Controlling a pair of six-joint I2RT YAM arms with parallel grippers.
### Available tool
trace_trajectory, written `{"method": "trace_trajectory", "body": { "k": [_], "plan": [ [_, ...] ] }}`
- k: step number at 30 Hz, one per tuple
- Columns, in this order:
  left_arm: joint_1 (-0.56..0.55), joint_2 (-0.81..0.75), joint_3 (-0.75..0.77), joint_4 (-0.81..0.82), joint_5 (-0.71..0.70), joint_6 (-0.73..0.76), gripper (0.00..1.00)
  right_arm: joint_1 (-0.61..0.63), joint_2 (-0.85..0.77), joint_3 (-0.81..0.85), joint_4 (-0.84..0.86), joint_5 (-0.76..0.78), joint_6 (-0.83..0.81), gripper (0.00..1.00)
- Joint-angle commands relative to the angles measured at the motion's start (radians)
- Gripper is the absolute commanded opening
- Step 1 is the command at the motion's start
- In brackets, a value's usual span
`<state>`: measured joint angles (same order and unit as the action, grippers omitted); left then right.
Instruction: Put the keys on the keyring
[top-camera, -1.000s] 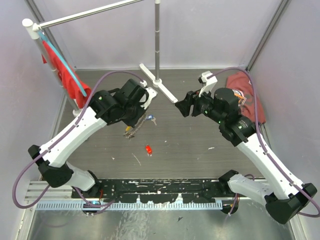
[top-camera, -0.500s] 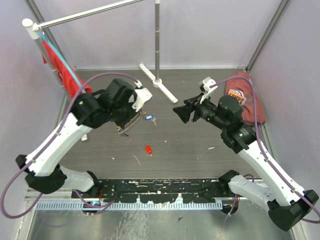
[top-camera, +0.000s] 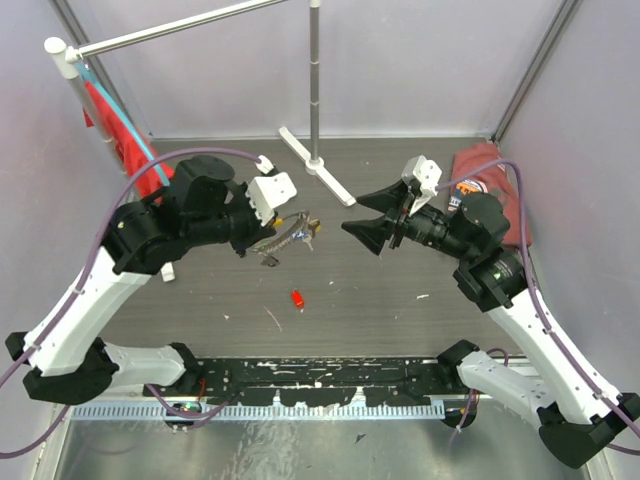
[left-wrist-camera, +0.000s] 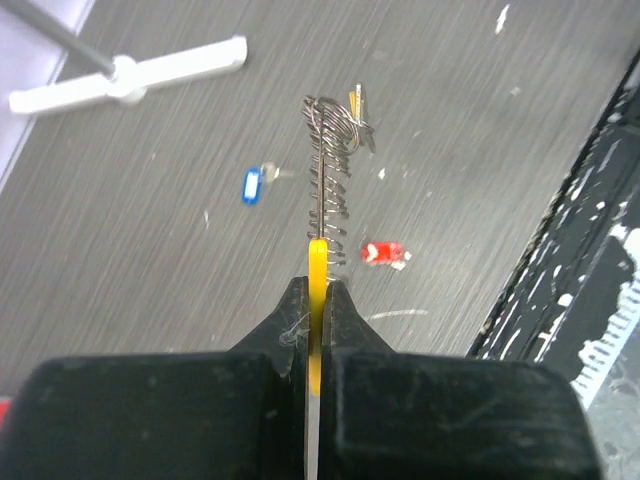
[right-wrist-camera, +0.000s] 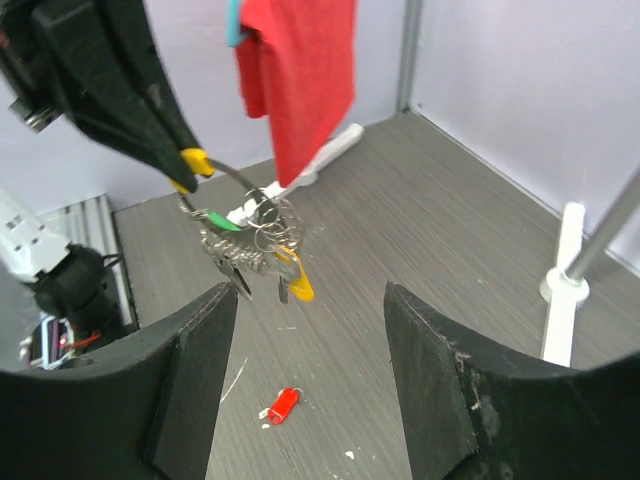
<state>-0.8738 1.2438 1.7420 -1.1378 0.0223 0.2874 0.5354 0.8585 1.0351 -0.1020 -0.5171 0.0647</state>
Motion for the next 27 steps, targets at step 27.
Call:
{"method": "trace_trajectory", "body": {
  "k": [27],
  "plan": [
    [-0.006, -0.301, -0.276, 0.574, 0.130, -0.158, 0.00, 0.003, 0.001, 0.240, -0.166, -0.148, -0.152, 0.66]
  ]
}}
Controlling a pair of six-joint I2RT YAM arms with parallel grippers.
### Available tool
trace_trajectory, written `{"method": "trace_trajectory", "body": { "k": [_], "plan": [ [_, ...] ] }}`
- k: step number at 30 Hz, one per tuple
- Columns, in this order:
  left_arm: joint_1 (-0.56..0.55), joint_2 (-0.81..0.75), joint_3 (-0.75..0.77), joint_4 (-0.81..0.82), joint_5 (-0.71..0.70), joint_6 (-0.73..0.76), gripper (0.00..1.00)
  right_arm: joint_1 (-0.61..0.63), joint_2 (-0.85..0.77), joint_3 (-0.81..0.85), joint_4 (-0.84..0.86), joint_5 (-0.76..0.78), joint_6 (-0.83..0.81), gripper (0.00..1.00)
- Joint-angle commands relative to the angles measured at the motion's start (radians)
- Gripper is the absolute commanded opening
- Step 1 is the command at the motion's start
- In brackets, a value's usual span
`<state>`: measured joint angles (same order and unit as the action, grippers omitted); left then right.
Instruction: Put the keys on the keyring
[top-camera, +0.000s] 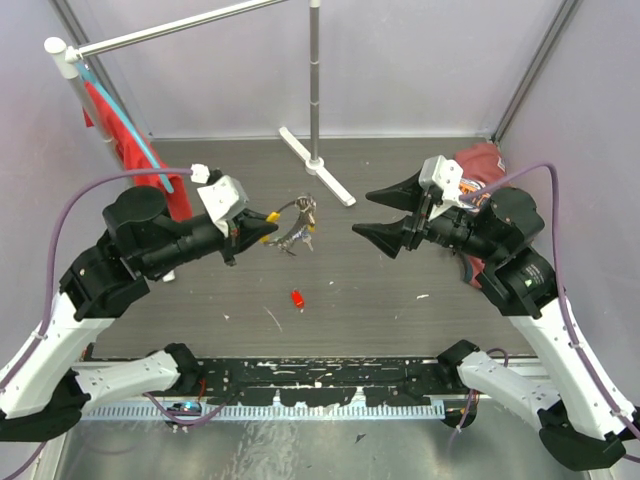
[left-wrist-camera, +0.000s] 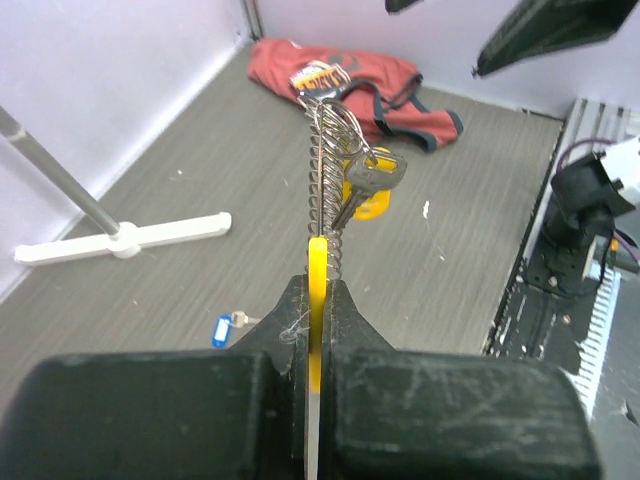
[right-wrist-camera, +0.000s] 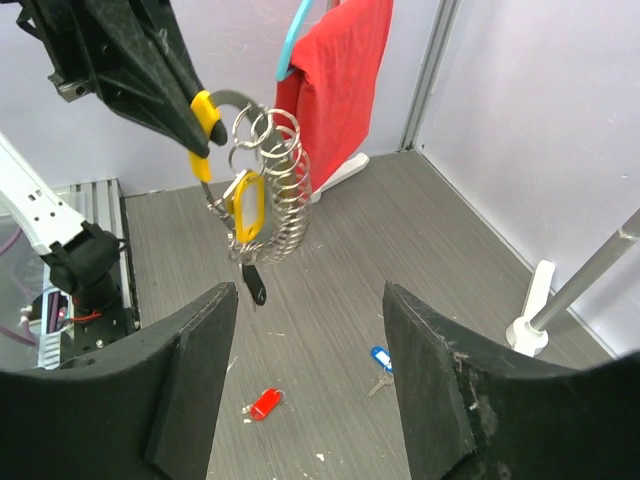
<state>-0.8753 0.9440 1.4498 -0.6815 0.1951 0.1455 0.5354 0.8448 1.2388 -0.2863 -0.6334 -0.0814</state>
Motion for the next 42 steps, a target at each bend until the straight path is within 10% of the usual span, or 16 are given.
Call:
{"method": "trace_trajectory", "body": {
  "k": [1, 23, 27, 42],
  "plan": [
    [-0.004, -0.001, 0.013, 0.127, -0.050, -0.022, 0.00, 0.003, 0.020, 0.033, 0.019, -0.024, -0.005, 0.67],
    [-0.005, -0.068, -0.156, 0.585, 0.106, -0.154, 0.00, 0.003, 0.079, 0.124, 0.290, -0.037, 0.131, 0.56],
    [-0.004, -0.065, -0.159, 0.591, 0.104, -0.157, 0.00, 0.003, 0.090, 0.164, 0.289, 0.066, 0.247, 0.42],
    [-0.005, -0.017, -0.162, 0.577, -0.008, -0.088, 0.00, 0.005, 0.136, 0.093, 0.454, 0.203, 0.975, 0.44]
  ]
}}
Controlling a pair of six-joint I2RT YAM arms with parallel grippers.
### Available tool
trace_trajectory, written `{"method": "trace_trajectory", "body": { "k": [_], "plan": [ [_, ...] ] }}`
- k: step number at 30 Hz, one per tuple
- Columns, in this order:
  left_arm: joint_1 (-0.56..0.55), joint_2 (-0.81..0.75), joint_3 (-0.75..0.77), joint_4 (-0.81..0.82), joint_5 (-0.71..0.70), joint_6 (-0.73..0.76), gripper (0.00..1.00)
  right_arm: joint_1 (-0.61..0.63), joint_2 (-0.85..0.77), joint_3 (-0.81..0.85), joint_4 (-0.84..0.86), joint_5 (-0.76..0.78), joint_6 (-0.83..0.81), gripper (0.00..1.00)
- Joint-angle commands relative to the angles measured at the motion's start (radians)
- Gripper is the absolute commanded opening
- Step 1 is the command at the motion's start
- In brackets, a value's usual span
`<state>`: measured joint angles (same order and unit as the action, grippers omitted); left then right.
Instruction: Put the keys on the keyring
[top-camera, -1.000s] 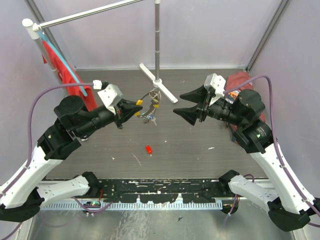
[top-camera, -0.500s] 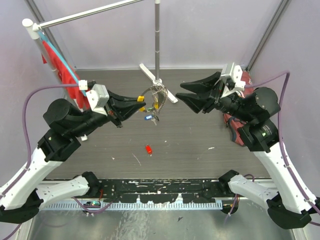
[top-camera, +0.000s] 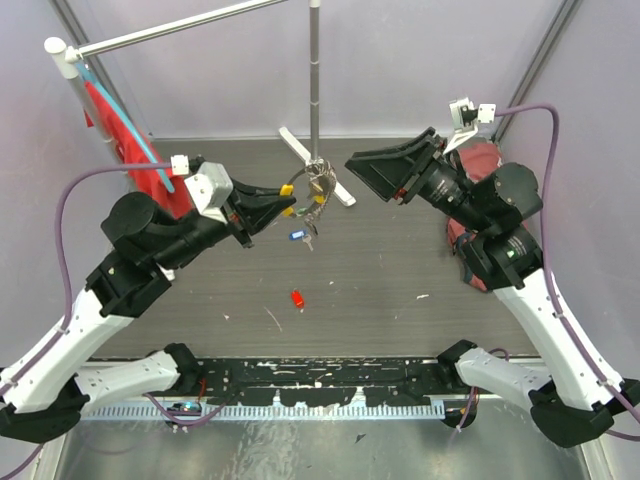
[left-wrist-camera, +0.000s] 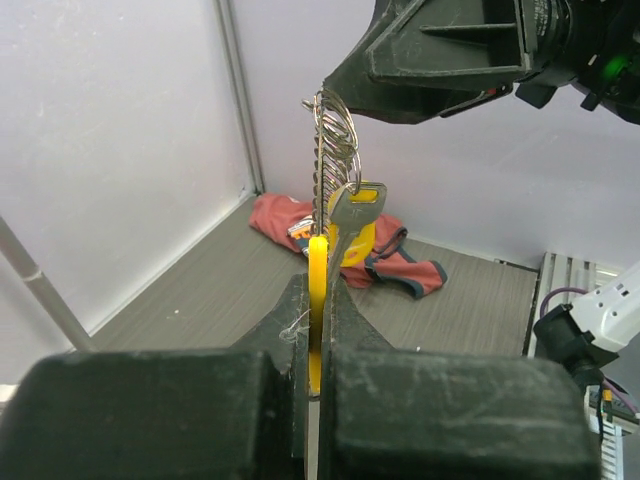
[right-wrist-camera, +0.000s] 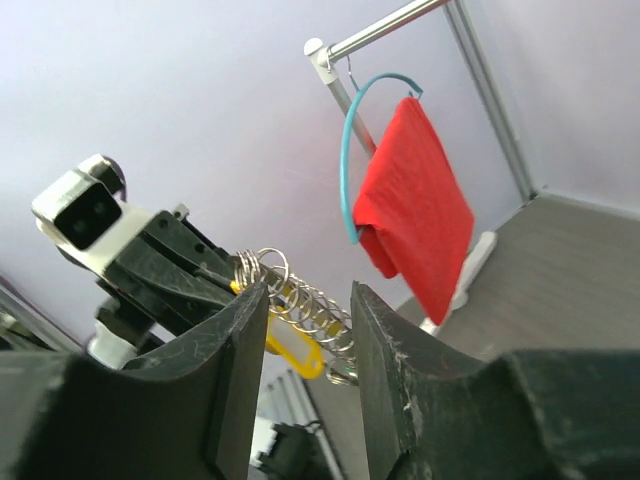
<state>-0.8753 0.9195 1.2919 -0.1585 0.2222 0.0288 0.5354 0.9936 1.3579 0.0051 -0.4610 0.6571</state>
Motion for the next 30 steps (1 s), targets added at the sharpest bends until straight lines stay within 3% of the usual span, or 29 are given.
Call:
{"method": "trace_trajectory", "body": {
  "k": [1, 11, 30],
  "plan": [
    [-0.005, 0.011, -0.002, 0.054, -0.040, 0.031, 0.00, 0.006, -0.016, -0.040, 0.197, 0.031, 0.266, 0.43],
    [-0.004, 0.029, -0.002, 0.075, -0.063, 0.031, 0.00, 0.046, -0.018, -0.079, 0.250, 0.047, 0.342, 0.38],
    [-0.004, 0.047, 0.016, 0.086, -0.032, 0.016, 0.00, 0.082, 0.015, -0.099, 0.211, 0.072, 0.337, 0.32]
  ]
}}
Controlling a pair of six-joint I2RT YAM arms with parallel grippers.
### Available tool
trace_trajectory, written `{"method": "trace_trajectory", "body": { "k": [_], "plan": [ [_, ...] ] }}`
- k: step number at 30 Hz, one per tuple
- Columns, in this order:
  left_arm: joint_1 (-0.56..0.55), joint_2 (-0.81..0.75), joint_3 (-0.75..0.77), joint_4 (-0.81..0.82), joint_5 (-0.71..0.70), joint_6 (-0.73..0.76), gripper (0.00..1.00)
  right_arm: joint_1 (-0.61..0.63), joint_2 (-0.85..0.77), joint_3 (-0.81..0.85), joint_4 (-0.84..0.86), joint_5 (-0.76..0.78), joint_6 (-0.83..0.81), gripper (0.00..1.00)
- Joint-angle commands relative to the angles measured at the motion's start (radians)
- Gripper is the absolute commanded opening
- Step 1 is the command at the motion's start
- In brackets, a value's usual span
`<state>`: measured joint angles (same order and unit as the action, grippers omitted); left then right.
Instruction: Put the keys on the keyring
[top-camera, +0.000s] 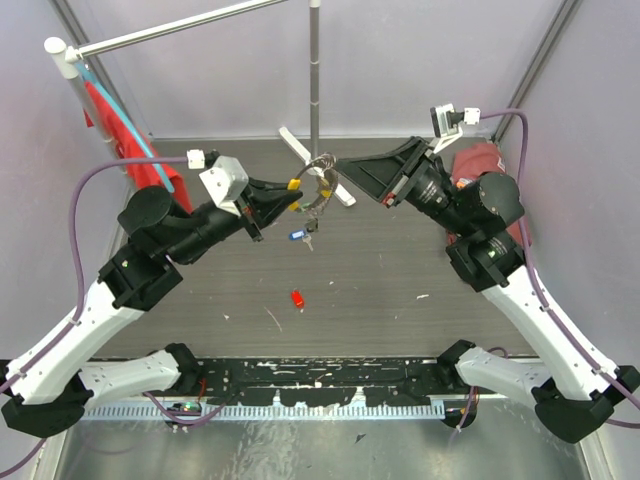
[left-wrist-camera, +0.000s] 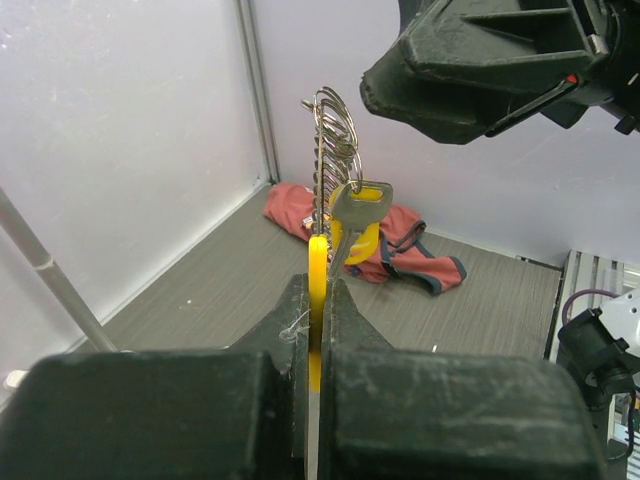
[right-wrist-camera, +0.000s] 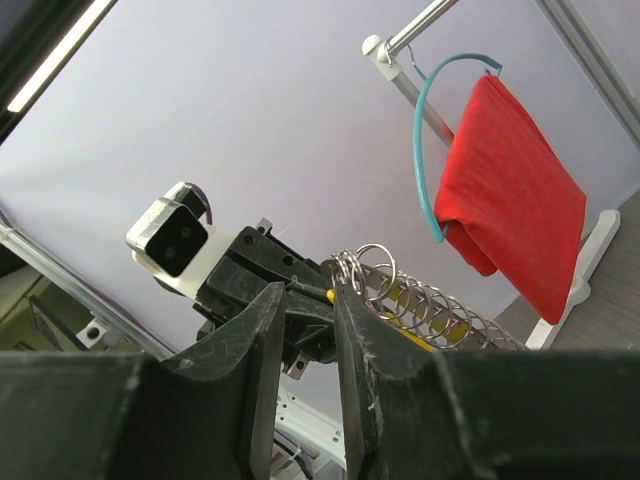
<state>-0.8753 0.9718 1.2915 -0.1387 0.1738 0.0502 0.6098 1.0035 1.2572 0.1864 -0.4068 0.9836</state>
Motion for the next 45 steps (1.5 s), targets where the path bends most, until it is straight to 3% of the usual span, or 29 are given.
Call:
{"method": "trace_trajectory", "body": {
  "k": [1, 20, 35, 39, 45],
  "plan": [
    [-0.005, -0.006, 0.017, 0.067, 0.019, -0.006, 0.00, 0.008, 0.007, 0.001, 0.030, 0.017, 0.009, 0.32],
    [-0.004, 0.004, 0.019, 0.067, 0.032, -0.013, 0.00, 0.011, 0.011, 0.010, 0.018, 0.024, -0.006, 0.33],
    [-0.004, 0.008, 0.024, 0.067, 0.042, -0.021, 0.00, 0.011, 0.008, -0.006, 0.024, 0.025, -0.007, 0.25],
    [-0.004, 0.010, 0.024, 0.067, 0.047, -0.025, 0.00, 0.011, 0.011, -0.004, 0.020, 0.020, -0.010, 0.31],
    [-0.005, 0.019, 0.026, 0.068, 0.053, -0.030, 0.00, 0.012, 0.012, -0.005, 0.036, 0.014, -0.004, 0.29]
  ]
}}
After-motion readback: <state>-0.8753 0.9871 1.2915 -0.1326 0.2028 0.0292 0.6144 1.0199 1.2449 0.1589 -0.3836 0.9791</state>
